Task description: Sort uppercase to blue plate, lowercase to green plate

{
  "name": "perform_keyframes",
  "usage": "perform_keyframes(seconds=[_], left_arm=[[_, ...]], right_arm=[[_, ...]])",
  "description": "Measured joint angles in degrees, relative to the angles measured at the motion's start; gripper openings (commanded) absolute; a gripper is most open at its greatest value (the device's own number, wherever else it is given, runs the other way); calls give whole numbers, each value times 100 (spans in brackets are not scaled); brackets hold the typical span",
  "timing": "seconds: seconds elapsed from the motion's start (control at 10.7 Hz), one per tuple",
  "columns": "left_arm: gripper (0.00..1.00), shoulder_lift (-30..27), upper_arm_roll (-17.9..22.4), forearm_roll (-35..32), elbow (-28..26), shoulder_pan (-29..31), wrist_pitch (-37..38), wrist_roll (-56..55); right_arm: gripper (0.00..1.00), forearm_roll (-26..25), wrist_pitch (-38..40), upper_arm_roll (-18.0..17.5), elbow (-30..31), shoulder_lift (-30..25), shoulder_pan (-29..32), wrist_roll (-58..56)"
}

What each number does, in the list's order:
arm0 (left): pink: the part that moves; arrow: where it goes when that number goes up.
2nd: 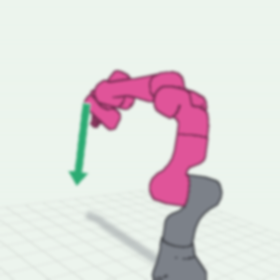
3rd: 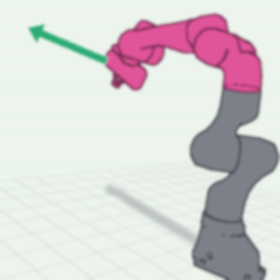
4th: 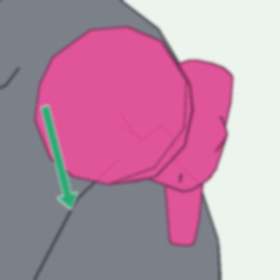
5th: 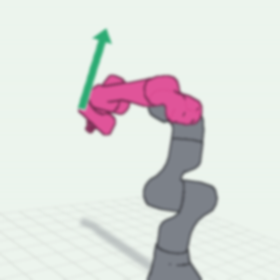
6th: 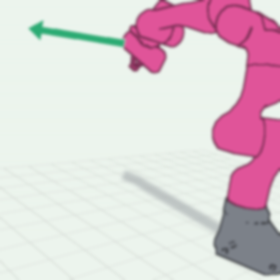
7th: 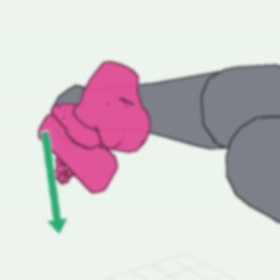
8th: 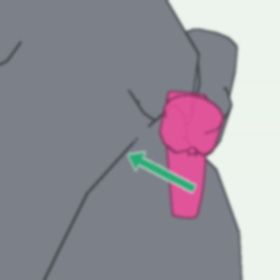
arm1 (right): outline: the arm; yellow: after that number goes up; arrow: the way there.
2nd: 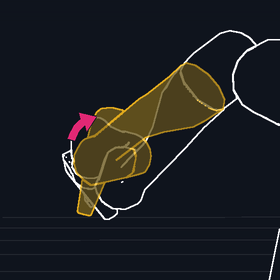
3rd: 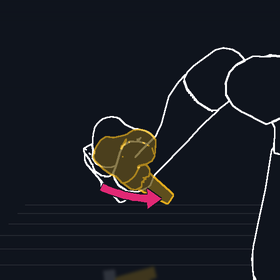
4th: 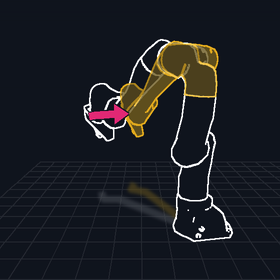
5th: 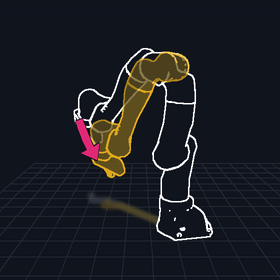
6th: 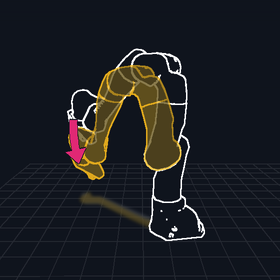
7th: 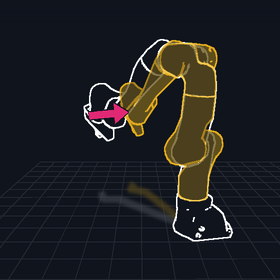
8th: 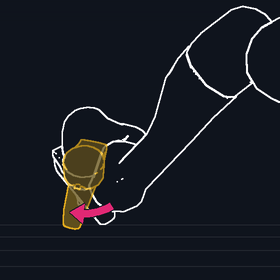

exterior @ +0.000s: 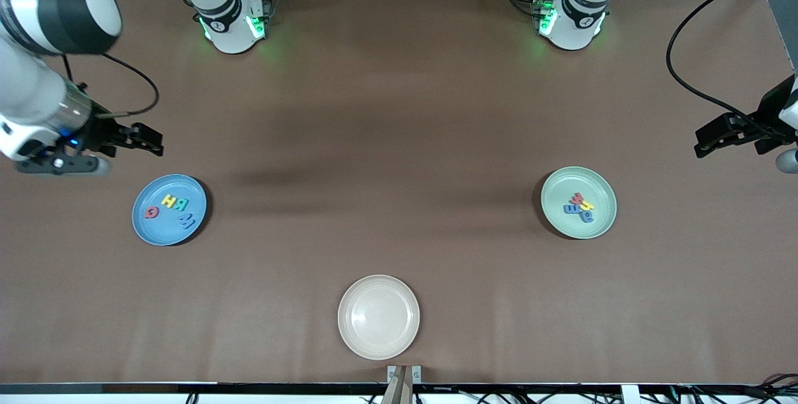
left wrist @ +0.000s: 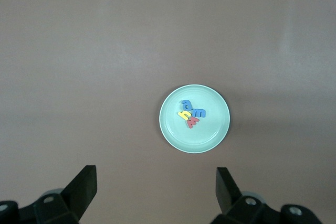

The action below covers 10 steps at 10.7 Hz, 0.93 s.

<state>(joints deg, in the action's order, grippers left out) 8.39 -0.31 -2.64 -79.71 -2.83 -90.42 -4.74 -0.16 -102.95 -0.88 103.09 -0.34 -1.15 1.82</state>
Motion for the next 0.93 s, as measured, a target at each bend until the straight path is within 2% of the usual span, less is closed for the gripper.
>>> perform_keyframes(seconds=[0.19,0.47,0.93], left_arm=[[100,-23,0,0,-3,1,9,0],[100,-89,0,0,-26,4,44,0],[100,-97,0,0,-66,5,46,0]], right_arm=[[100,-1,422,-182,-585,-61,243,-1],[100,0,1181,-189,-1411,-86,297,-107],[100,0,1714,-163,-1677,-86,379,-858]])
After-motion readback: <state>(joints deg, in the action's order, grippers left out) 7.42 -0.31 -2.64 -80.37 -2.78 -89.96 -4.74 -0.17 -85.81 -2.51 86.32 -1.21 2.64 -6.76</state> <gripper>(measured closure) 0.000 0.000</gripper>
